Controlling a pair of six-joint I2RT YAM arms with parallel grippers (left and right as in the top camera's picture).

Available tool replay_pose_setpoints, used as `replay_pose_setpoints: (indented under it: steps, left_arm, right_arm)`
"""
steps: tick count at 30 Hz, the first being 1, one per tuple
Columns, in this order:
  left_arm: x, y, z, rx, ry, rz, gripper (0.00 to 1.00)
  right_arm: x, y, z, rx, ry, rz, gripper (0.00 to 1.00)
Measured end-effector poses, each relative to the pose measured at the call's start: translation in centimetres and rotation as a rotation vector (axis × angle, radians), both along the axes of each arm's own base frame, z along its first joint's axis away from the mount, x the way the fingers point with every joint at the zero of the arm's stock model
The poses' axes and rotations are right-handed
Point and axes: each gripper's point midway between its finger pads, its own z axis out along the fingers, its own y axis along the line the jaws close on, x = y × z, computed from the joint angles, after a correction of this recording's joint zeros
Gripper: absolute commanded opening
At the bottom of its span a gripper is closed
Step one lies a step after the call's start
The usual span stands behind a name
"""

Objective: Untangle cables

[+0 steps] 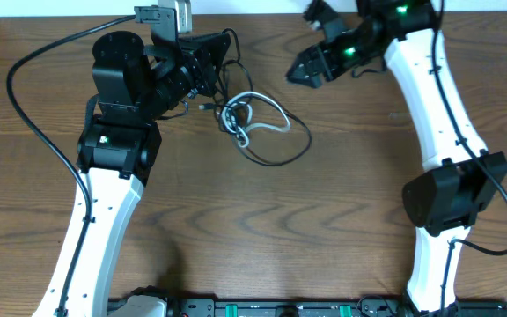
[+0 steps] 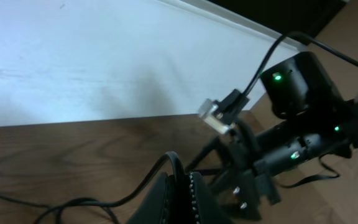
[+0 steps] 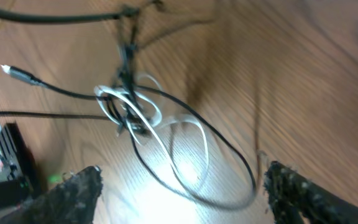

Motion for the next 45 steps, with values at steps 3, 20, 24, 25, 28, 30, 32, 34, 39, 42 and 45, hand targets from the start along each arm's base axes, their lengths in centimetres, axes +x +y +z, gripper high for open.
replay_pose_setpoints:
  steps: [3, 20, 24, 25, 28, 30, 32, 34, 39, 42, 45]
  left_arm:
    - [-0.1, -0.1, 0.0, -0.007, 0.007, -0.010, 0.07]
    - [-0.3, 0.1, -0.8, -0.006, 0.044, -0.008, 0.07]
    - [-0.2, 0.9, -2.5, 0.021, 0.115, 0.045, 0.07]
    - [-0.2, 1.2, -3.0, 0.030, 0.136, 0.062, 0.07]
    - [0.1, 2.8, -5.2, 0.077, 0.214, 0.160, 0.07]
    - [0.2, 4.2, -6.8, 0.115, 0.269, 0.231, 0.07]
    - [0.5, 5.7, -8.3, 0.155, 0.317, 0.305, 0.07]
    - [0.7, 7.0, -9.8, 0.191, 0.362, 0.363, 0.07]
    - [1.2, 9.6, -14.1, 0.266, 0.491, 0.456, 0.07]
    - [1.4, 10.4, -16.4, 0.298, 0.558, 0.480, 0.07]
    - [1.7, 10.8, -18.7, 0.326, 0.619, 0.488, 0.07]
  right_arm:
    - [-0.5, 1.8, -0.5, -0.006, -0.028, 0.067, 0.84]
    - [-2.5, 5.5, -9.3, -0.110, 0.082, 0.243, 0.01]
    - [-2.3, 5.1, -9.3, -0.121, 0.083, 0.227, 0.01]
    - [-2.1, 4.9, -9.2, -0.122, 0.087, 0.215, 0.01]
    - [-1.2, 3.2, -8.4, -0.117, 0.094, 0.149, 0.01]
    - [-0.3, 1.5, -6.9, -0.100, 0.085, 0.090, 0.01]
    - [0.2, -0.3, -4.2, -0.048, 0.065, 0.041, 0.01]
    - [0.2, -1.7, -0.7, 0.033, 0.027, 0.016, 0.01]
    - [-1.9, -5.0, 10.4, 0.295, -0.143, 0.034, 0.01]
    - [-4.1, -6.6, 15.6, 0.398, -0.239, 0.054, 0.01]
    - [-5.6, -8.0, 18.6, 0.440, -0.308, 0.054, 0.01]
